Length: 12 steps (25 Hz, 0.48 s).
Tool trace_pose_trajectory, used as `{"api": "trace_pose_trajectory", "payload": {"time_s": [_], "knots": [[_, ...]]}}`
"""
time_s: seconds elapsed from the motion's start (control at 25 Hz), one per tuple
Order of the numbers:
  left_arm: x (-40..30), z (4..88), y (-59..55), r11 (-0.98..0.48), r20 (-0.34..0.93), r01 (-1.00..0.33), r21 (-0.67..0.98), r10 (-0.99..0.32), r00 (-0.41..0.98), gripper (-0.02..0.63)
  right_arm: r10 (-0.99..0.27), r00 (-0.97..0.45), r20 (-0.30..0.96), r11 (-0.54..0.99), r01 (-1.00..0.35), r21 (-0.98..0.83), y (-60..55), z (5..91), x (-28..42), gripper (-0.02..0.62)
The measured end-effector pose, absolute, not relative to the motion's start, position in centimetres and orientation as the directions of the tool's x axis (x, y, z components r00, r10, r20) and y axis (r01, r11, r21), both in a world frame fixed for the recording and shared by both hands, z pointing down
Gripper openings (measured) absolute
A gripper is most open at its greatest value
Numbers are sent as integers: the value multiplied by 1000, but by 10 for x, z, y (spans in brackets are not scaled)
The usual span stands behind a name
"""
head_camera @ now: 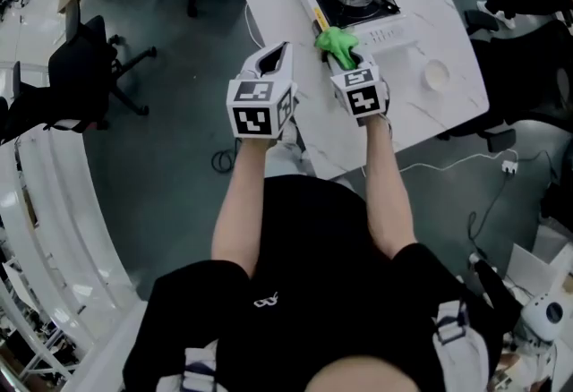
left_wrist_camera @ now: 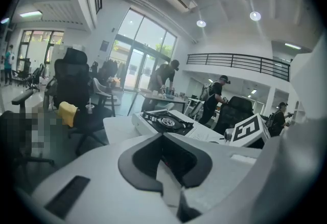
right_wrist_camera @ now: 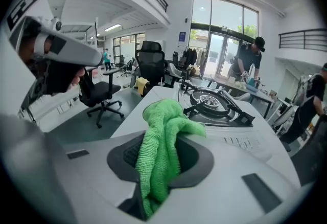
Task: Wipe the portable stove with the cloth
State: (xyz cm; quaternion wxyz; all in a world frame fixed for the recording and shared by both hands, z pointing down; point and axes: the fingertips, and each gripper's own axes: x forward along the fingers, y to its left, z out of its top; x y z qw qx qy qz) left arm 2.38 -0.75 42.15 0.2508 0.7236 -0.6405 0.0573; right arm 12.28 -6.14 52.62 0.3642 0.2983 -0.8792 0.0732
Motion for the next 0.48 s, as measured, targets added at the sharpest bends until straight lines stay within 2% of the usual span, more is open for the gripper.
{"api": "trace_pose_trajectory", "payload": {"time_s": [0.2,0.48], "knots": [[20,417,15,-29,411,-966,255,-901,136,-3,-486,-610,625,788,-615,13,-48,512,118,72],[36,419,-5,-94,403,-961,262,-894,197,-3,-499,-652,571,782,-623,-27,-44,488,120,72]]}}
